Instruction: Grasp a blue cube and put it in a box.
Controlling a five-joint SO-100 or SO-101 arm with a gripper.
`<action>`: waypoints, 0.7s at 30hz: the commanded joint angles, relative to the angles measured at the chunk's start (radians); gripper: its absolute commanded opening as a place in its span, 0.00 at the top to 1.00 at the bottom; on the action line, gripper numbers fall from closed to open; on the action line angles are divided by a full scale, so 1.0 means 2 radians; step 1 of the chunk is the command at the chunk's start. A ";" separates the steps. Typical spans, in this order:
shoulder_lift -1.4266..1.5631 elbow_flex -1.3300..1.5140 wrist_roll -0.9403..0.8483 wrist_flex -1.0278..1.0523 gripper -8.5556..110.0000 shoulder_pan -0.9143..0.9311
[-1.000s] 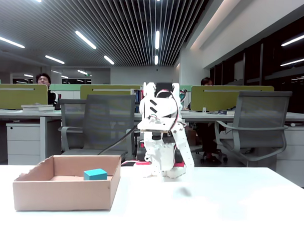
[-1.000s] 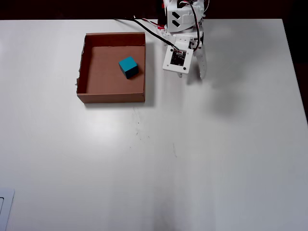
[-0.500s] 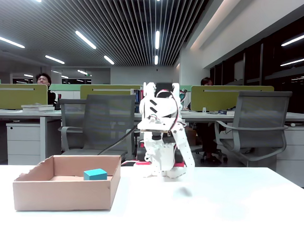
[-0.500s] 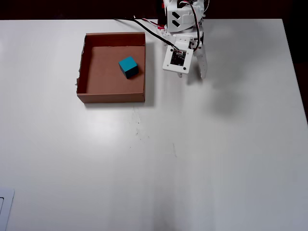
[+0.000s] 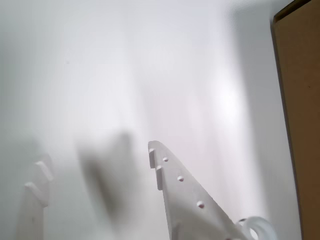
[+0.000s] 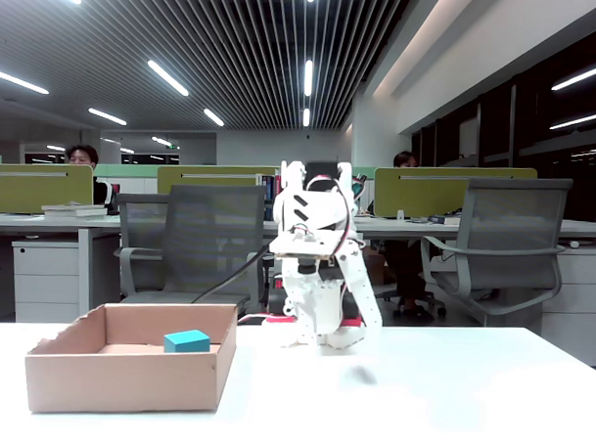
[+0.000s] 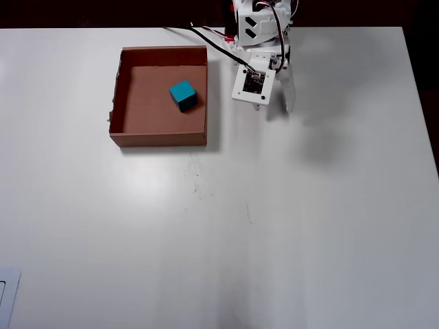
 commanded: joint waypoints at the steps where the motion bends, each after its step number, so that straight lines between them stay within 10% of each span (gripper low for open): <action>1: 0.001 -0.004 -0.004 0.002 0.72 -0.004; 21: 0.001 -0.004 0.000 0.002 0.72 0.006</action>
